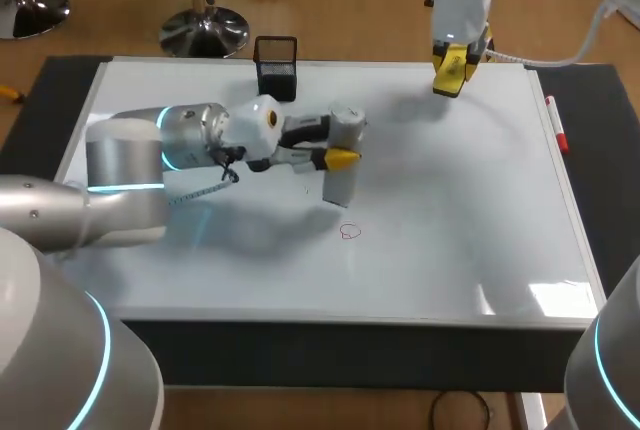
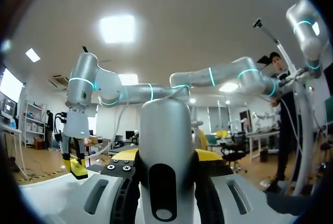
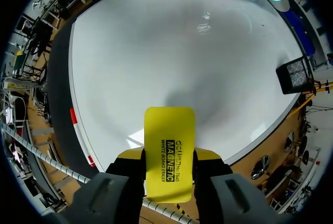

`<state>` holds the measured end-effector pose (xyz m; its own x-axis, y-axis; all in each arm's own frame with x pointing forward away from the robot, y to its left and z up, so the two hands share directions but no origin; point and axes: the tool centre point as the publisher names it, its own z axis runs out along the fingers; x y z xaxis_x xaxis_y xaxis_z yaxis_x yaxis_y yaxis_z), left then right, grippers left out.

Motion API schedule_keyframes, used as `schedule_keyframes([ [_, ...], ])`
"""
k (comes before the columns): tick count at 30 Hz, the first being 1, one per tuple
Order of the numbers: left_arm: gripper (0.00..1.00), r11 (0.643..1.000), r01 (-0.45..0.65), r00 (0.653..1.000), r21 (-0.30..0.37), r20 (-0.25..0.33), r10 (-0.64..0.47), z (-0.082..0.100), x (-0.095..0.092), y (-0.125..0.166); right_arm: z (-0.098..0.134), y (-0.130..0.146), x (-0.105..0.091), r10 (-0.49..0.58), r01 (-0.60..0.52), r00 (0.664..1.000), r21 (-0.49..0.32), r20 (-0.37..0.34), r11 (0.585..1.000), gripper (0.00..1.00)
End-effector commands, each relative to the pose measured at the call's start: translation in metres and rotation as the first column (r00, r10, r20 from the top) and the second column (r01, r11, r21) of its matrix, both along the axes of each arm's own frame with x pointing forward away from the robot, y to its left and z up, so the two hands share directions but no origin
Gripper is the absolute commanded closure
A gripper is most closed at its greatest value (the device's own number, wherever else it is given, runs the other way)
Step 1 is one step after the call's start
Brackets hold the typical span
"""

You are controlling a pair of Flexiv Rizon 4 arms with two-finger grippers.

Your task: Pick up the inspection probe, press it on each red-marked spot on the whiteboard one by one, put down the probe, pick up the eraser, and wipe off all the red marks.

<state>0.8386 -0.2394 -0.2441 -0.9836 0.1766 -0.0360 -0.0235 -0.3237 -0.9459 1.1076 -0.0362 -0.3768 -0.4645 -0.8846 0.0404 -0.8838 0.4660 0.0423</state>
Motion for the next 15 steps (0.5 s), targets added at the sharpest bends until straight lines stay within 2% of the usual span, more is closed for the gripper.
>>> schedule_keyframes([
  [1,1.0,0.999,-0.038,0.999,0.007,0.011,0.038,0.01,0.01,0.019,0.001,-0.001,0.0,0.002,-0.002,1.0,-0.003,0.0,1.0,1.0],
  [6,1.0,0.995,-0.099,0.995,0.018,0.028,0.098,0.018,0.033,0.041,0.001,-0.001,0.0,0.002,-0.002,1.0,-0.003,0.0,1.0,1.0],
  [15,1.0,0.979,-0.199,0.98,0.029,0.022,0.199,0.02,0.07,0.087,0.001,-0.001,0.0,0.002,-0.002,1.0,-0.003,0.0,1.0,1.0],
])
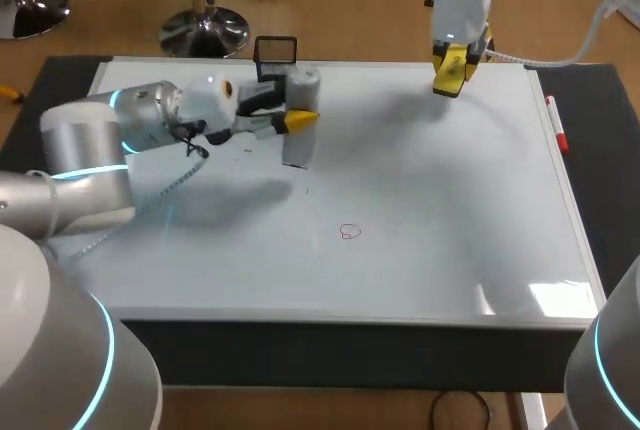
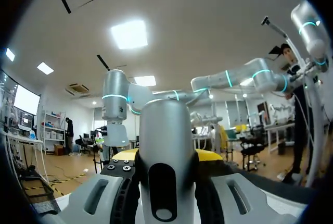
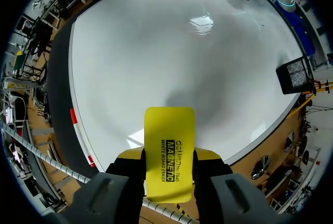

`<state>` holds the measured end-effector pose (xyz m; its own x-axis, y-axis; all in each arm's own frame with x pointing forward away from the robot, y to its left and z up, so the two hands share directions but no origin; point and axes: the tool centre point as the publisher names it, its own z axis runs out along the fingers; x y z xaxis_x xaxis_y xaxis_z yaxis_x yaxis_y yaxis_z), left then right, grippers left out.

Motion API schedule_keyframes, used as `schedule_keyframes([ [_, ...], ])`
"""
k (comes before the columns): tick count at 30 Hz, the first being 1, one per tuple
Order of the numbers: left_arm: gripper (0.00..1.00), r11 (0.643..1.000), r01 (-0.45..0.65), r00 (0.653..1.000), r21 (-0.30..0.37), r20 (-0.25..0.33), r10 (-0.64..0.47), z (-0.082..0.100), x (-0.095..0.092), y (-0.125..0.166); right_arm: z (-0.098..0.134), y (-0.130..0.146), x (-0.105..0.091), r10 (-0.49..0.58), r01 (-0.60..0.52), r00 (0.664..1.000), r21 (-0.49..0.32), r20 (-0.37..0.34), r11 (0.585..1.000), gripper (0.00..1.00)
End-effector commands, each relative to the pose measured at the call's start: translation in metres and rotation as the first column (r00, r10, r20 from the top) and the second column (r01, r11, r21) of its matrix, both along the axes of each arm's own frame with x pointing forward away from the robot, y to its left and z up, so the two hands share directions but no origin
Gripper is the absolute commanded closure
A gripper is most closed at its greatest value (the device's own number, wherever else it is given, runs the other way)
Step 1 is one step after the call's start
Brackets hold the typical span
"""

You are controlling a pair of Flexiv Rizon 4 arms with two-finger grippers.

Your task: Pick up the inspection probe, press it on each red-marked spot on the whiteboard one by one, put down the probe, pick up the eraser, and wipe off all the red marks.

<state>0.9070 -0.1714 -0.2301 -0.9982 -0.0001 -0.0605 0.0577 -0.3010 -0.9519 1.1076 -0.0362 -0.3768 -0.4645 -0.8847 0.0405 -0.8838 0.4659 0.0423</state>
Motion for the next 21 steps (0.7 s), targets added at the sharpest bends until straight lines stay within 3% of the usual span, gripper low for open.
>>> schedule_keyframes([
  [1,1.0,1.0,-0.03,0.999,0.009,-0.011,0.03,0.006,0.005,0.023,0.001,-0.001,0.0,0.002,-0.002,1.0,-0.003,0.0,1.0,1.0],
  [14,1.0,0.998,-0.064,0.997,-0.002,-0.046,0.064,-0.011,0.044,0.072,0.001,-0.001,0.0,0.002,-0.002,1.0,-0.003,0.0,1.0,1.0],
  [21,1.0,0.996,-0.088,0.994,0.001,-0.06,0.088,-0.017,0.054,0.085,0.001,-0.001,0.0,0.002,-0.002,1.0,-0.003,0.0,1.0,1.0],
])
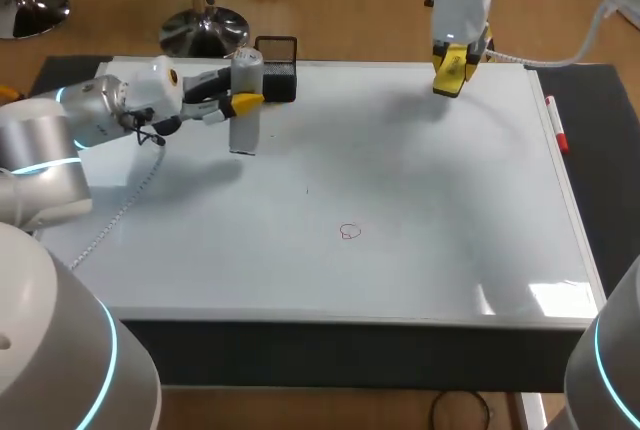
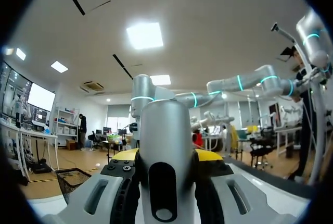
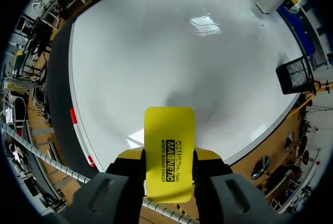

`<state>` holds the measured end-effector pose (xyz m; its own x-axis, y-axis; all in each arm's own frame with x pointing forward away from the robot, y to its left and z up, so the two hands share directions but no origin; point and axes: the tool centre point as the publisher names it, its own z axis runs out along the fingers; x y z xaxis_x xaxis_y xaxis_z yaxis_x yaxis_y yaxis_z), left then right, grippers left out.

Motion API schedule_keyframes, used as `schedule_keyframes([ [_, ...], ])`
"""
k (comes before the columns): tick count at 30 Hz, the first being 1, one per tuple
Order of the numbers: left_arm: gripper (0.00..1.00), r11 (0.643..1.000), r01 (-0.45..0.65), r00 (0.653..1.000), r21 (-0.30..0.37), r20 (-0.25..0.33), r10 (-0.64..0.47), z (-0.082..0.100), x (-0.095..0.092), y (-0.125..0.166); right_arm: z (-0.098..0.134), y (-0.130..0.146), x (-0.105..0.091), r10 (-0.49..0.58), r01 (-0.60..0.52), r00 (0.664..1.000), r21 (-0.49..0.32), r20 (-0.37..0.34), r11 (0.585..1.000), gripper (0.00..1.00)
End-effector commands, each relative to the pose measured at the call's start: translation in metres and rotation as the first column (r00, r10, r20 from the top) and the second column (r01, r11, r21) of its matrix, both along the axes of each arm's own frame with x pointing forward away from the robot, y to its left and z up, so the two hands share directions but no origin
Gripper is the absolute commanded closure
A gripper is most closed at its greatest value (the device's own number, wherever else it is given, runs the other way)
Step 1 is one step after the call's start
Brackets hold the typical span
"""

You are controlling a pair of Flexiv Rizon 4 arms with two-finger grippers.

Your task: Pick up the inspection probe, press it on each red-marked spot on the whiteboard one by one, put down the probe, pick up the eraser, and wipe off all the red marks.

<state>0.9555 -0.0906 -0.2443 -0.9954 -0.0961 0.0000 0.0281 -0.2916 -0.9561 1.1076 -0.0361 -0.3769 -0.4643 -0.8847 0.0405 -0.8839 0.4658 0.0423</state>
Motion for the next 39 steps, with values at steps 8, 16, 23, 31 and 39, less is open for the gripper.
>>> schedule_keyframes([
  [8,1.0,1.0,0.0,1.0,-0.007,-0.003,0.0,-0.002,0.006,0.009,0.002,-0.001,0.0,0.002,-0.002,1.0,-0.003,0.0,1.0,1.0],
  [16,1.0,1.0,0.006,1.0,-0.003,0.0,-0.006,0.0,0.004,0.008,0.002,-0.001,0.0,0.002,-0.002,1.0,-0.003,0.0,1.0,1.0],
  [23,1.0,1.0,0.006,1.0,-0.003,0.0,-0.006,0.0,0.004,0.008,0.002,-0.001,0.0,0.002,-0.002,1.0,-0.003,0.0,1.0,1.0],
  [31,1.0,1.0,0.006,1.0,-0.003,0.0,-0.006,0.0,0.004,0.008,0.002,-0.001,0.0,0.002,-0.002,1.0,-0.003,0.0,1.0,1.0],
  [39,1.0,1.0,0.006,1.0,-0.003,0.0,-0.006,0.0,0.004,0.008,-0.004,0.014,-0.032,0.074,-0.074,0.997,-0.01,0.014,0.997,1.0],
])
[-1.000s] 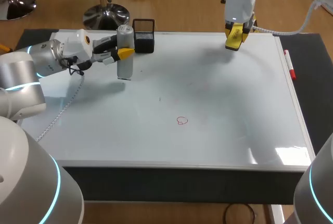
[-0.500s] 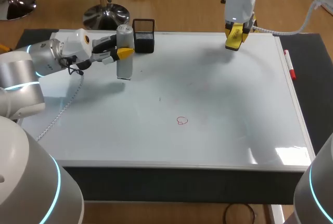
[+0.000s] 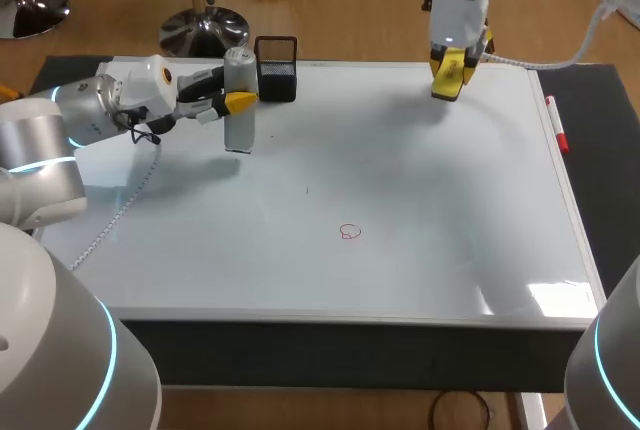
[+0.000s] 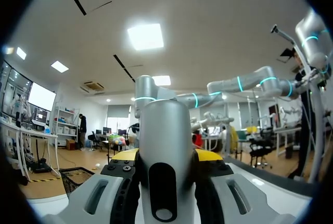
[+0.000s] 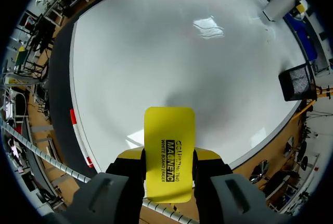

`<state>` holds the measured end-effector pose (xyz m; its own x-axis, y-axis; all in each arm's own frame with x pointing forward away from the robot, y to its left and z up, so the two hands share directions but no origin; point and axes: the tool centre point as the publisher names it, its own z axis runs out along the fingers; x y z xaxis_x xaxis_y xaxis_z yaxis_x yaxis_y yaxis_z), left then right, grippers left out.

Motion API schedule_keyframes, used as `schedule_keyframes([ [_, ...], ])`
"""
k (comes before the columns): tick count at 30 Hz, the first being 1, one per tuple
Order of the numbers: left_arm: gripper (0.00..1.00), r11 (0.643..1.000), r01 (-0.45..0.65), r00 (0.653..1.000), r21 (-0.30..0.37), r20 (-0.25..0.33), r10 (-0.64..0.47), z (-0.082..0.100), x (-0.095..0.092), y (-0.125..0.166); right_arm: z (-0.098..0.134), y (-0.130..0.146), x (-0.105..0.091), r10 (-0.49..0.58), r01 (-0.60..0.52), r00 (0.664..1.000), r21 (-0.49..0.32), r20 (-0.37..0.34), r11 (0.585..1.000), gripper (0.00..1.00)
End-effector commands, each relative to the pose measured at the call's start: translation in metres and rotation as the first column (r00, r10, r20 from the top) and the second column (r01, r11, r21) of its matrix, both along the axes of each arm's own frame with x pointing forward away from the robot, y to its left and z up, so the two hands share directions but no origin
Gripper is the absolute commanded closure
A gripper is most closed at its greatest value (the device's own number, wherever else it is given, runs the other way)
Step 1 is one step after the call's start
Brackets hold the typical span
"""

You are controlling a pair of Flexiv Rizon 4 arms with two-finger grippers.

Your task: Pick up the inspection probe, press it on each red-marked spot on the whiteboard one by one, put down the probe, pick up the eraser, and wipe off all the red marks.

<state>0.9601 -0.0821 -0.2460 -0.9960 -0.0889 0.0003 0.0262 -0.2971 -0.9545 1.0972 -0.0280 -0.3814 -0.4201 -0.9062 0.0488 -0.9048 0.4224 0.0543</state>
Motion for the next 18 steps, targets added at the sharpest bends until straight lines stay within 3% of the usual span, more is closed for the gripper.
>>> schedule_keyframes([
  [1,1.0,1.0,-0.001,1.0,0.003,-0.001,0.001,0.002,-0.001,0.0,0.0,0.009,-0.028,0.042,-0.042,0.999,-0.018,0.025,0.999,1.0],
  [14,1.0,1.0,-0.001,1.0,0.003,-0.001,0.001,0.002,-0.001,0.0,-0.004,0.066,-0.115,0.207,-0.206,0.976,-0.023,0.07,0.978,1.0],
  [18,1.0,1.0,-0.001,1.0,0.003,-0.001,0.001,0.002,-0.001,0.0,-0.007,0.087,-0.14,0.249,-0.252,0.964,0.026,0.099,0.967,1.0],
])
